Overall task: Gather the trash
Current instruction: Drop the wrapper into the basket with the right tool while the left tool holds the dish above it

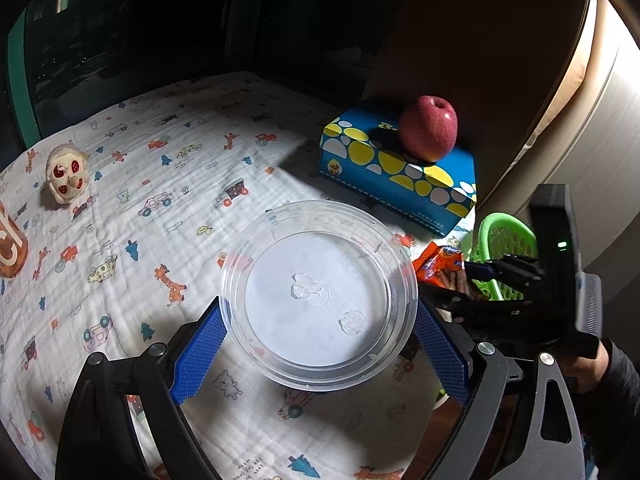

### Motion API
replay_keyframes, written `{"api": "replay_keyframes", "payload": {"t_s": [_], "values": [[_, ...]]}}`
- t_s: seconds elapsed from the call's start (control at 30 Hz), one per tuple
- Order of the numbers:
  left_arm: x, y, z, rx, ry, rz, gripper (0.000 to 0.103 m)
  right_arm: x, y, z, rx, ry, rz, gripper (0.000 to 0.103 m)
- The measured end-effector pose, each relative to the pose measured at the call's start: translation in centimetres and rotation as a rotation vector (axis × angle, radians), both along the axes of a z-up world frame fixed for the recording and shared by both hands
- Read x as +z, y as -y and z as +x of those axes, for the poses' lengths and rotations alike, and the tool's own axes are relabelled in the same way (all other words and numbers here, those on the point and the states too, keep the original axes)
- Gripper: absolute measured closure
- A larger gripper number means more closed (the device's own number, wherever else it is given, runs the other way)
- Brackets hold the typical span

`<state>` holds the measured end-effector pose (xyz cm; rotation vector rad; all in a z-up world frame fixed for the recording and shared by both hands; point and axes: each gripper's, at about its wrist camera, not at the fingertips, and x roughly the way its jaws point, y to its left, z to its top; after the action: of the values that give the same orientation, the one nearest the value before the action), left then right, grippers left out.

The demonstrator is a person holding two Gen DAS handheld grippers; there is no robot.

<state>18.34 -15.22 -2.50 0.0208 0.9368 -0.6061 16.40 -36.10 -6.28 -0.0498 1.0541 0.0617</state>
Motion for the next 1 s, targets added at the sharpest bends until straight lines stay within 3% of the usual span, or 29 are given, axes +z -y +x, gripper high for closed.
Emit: {"api": "replay_keyframes", "payload": {"t_s": [0.17, 0.37, 0.73, 0.9, 1.0], "values": [[0.9, 2.1, -0.9, -0.048, 0.014, -0.003, 0.015, 3.3, 2.6, -3.0, -0.063, 0.091, 0.055, 0.052], [1.4, 6.2, -2.4, -0.134, 0.017, -0.012, 0.015, 4.9, 7.2, -7.0, -0.181, 0.133, 0.089, 0.052], [1.9, 14.8, -5.3, -0.278, 0.005, -0.012, 0.015, 4.8, 14.8, -13.4, -0.351, 0.138, 0.118, 0.047], [2.0, 18.4, -6.3, -0.330, -0.005, -0.004, 0.015, 4.8, 16.9, -15.3, -0.401, 0.155, 0.136, 0.035], [1.9, 20.3, -6.8, -0.357, -0.018, -0.003, 0.015, 5.0, 18.1, -16.4, -0.422, 0.166, 0.141, 0.034]]}}
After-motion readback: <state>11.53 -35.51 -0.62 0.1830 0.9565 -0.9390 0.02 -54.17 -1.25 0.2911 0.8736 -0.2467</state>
